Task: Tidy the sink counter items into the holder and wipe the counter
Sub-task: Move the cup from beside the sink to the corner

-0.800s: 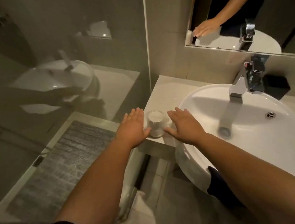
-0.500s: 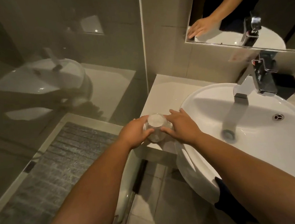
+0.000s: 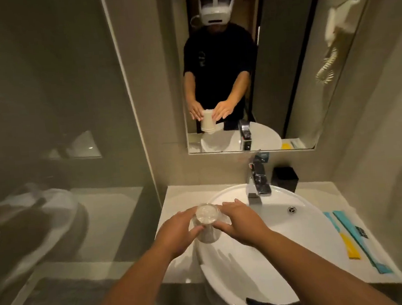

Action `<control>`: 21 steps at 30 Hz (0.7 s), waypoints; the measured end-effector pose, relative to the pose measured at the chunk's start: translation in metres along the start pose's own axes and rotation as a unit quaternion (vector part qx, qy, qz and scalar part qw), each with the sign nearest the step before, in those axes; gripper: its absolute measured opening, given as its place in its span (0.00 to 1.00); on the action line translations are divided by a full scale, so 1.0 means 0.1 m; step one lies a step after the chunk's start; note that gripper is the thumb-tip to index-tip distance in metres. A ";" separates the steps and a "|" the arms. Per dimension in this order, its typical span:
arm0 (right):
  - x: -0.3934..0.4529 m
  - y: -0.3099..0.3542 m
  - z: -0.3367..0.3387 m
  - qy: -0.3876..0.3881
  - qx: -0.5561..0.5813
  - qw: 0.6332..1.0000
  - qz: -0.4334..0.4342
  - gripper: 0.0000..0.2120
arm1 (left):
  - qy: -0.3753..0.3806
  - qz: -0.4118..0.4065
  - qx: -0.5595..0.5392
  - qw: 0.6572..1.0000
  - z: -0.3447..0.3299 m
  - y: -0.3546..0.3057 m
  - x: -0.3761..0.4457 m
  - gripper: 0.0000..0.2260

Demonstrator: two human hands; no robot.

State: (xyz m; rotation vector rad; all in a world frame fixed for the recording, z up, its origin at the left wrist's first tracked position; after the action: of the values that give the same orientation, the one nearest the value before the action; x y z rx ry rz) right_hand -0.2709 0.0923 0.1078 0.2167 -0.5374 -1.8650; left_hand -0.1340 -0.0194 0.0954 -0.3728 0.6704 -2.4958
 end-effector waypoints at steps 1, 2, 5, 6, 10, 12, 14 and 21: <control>-0.11 -0.10 0.12 -0.008 -0.005 1.000 -0.020 0.22 | 0.005 -0.019 0.005 1.000 -0.07 -0.15 0.06 0.22; -0.22 -0.22 0.24 -0.020 -0.006 0.999 -0.041 0.22 | 0.009 -0.037 0.006 0.999 -0.15 -0.32 0.12 0.22; -0.56 -0.62 0.55 -0.049 0.011 0.993 -0.104 0.20 | 0.021 -0.094 -0.008 0.995 -0.47 -0.83 0.32 0.22; -0.67 -0.77 0.65 -0.058 0.016 0.991 -0.121 0.20 | 0.025 -0.112 -0.015 0.993 -0.60 -1.00 0.39 0.23; -1.05 -1.43 0.98 -0.088 0.017 0.979 -0.186 0.19 | 0.044 -0.157 -0.056 0.985 -1.13 -1.64 0.67 0.23; -1.16 -1.78 1.13 -0.094 0.020 0.974 -0.207 0.18 | 0.051 -0.174 -0.068 0.981 -1.40 -1.95 0.86 0.22; -1.18 -2.15 1.28 -0.094 0.023 0.970 -0.222 0.18 | 0.055 -0.190 -0.071 0.978 -1.62 -2.22 1.09 0.21; -0.66 -3.56 1.57 -0.122 0.064 0.954 -0.266 0.19 | 0.060 -0.180 -0.076 0.979 -2.39 -2.74 2.31 0.21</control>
State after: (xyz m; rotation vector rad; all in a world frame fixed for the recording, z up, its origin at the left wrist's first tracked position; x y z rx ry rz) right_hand -0.6110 0.2904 0.0735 0.2331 -0.8324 -2.4020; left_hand -0.5305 0.1482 0.0685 -0.4351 0.9164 -2.8360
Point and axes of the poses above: each hand's wrist, its own x-axis towards the middle knuckle, its own z-axis out of the back of the hand, y = z × x, the point moved 5 cm from there along x, towards the middle knuckle, and after that the axes turned 3 degrees about -z, right-handed, at the moved point
